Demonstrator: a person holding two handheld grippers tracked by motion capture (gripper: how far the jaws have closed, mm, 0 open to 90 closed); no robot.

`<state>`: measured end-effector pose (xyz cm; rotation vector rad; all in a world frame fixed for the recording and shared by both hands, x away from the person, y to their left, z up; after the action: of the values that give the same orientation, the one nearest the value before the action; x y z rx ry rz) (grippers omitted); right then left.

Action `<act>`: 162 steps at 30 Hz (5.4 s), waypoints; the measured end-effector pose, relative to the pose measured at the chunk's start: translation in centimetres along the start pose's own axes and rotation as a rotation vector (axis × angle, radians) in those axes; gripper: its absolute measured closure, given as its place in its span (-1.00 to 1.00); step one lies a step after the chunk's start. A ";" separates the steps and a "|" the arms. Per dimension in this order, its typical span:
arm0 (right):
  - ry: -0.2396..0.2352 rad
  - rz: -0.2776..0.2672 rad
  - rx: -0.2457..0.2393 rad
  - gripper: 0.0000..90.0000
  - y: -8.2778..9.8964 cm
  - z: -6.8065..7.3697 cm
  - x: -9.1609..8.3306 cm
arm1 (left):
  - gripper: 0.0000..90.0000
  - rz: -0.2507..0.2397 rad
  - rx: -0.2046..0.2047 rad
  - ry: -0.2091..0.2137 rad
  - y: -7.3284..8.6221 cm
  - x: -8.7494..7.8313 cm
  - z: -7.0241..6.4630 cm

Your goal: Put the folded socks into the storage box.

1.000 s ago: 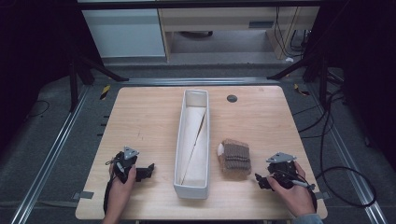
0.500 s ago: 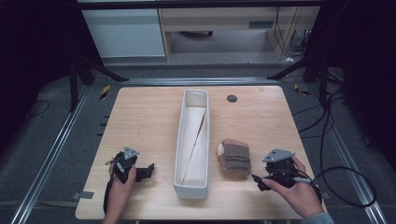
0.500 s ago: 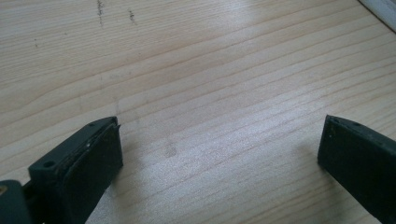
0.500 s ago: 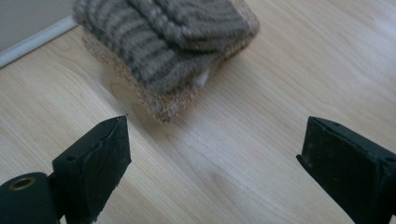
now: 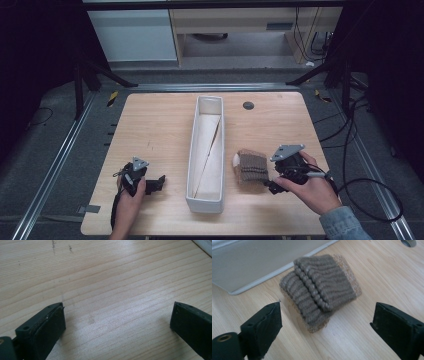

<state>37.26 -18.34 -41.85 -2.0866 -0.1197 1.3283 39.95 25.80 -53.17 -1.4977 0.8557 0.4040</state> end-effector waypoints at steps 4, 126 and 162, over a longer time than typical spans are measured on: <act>-0.030 -0.003 -0.019 -0.70 -0.7 -0.3 0.4 | -1.00 0.000 0.000 0.000 0.0 0.0 0.0; -0.122 0.013 -0.153 0.15 -7.9 -2.2 -2.1 | -1.00 -0.001 0.001 0.002 0.0 0.0 0.0; -0.185 -0.027 -0.257 0.15 -16.2 1.1 -1.8 | -1.00 -0.002 0.002 0.001 0.0 0.0 0.0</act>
<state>39.64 -5.88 -31.62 -2.1565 -0.4166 1.5565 39.93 25.77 -53.17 -1.4970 0.8555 0.4008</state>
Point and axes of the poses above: each handheld gripper's, and its own axes: x roughly forward along the jaws, y roughly out of its underside, z roughly to its left, the point moved 3 cm from there along x, roughly forward along the jaws, and after that the axes turned 13 degrees about -x, right-handed, at the moved point
